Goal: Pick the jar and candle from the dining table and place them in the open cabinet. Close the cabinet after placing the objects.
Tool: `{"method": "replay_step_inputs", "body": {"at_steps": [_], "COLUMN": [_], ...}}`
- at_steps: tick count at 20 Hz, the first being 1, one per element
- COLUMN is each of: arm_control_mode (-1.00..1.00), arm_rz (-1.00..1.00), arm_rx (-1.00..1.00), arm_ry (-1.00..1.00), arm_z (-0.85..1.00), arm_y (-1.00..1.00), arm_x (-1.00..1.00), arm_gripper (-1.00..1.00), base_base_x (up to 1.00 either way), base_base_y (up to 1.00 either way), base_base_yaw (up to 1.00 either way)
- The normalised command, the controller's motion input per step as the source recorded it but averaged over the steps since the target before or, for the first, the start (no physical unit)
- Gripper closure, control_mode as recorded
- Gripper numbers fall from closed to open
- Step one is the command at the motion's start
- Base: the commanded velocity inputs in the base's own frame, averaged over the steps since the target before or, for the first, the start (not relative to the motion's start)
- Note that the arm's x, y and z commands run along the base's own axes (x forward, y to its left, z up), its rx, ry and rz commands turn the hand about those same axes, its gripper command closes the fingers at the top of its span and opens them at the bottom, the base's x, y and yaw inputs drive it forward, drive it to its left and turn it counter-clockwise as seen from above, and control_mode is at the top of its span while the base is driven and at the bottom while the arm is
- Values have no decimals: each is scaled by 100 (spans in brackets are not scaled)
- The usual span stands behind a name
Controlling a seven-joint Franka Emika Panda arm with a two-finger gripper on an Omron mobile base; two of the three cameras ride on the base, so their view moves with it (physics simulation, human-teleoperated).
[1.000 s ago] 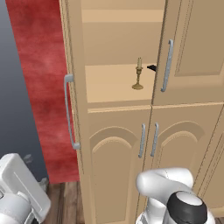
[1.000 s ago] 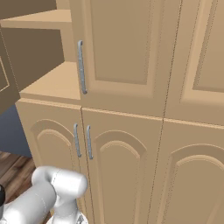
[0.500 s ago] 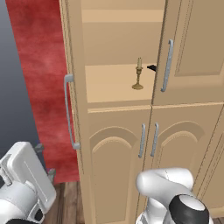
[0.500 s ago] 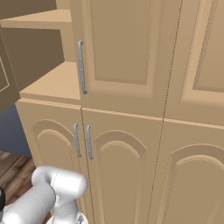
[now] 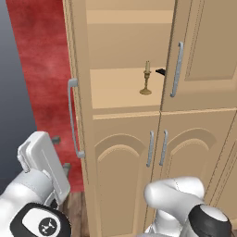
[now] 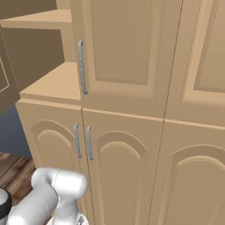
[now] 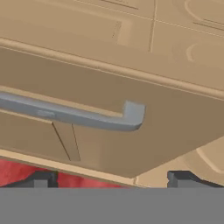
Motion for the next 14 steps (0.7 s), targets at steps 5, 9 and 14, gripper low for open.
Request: {"method": "replay_step_inputs", "body": {"at_steps": [5,9,14], "arm_control_mode": [-100,-100,-100], "arm_rz": [-4,-9,-8], "arm_rx": [1,0,0], "arm_ry": [2,3,2], "arm_z": [0,0,0], "arm_y": [-8,-13,-16], "arm_x": [10,29,23], "arm_gripper": [-100,-100,-100], "base_base_x": [0,0,0], "base_base_y": [0,0,0], "base_base_yaw": [0,0,0]}}
